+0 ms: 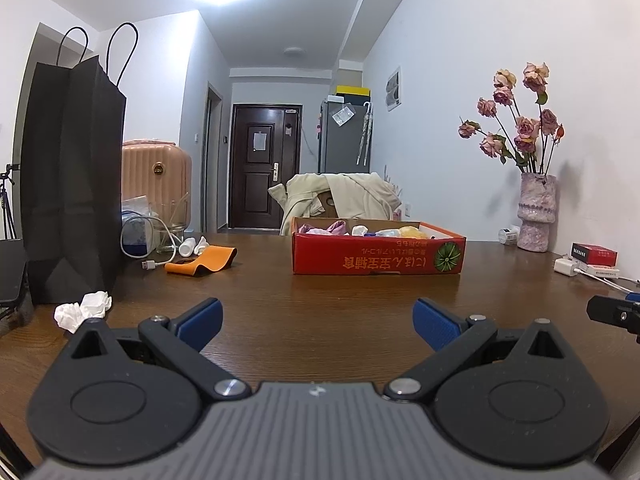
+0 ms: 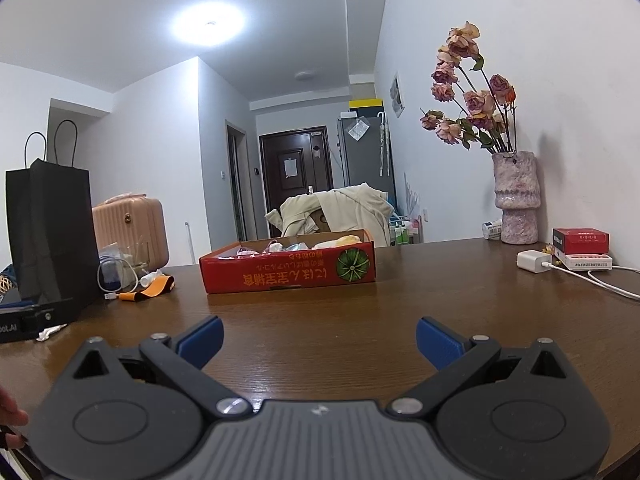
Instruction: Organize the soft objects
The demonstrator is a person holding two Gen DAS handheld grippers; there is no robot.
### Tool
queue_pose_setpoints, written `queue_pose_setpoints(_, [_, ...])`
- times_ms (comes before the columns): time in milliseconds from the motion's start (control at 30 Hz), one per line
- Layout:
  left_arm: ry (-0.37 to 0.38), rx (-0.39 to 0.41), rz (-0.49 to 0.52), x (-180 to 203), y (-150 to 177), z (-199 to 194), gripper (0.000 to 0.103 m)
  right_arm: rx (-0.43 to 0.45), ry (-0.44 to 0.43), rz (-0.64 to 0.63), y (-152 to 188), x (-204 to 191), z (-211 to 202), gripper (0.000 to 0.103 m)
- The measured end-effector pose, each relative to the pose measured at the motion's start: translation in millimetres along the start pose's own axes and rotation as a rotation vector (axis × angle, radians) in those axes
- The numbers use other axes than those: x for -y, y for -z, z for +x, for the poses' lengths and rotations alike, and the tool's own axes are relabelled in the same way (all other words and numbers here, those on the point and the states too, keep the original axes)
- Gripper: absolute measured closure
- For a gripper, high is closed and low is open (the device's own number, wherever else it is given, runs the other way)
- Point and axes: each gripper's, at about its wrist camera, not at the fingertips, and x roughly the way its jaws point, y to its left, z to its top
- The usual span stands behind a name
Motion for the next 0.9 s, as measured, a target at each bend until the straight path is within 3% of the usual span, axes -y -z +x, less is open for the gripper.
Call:
queue_pose_setpoints(733, [0.015, -0.016, -0.002, 0.8, 2.5, 1.3, 0.000, -0.010, 0.017, 0.006, 5.1, 0.7, 1.8, 0.000])
queue_pose_setpoints(900, [0.029, -0.046, 0.070, 8.6, 1.3, 0.8, 0.000, 0.033, 0.007, -0.021, 2.3, -6.4, -4.0, 0.000])
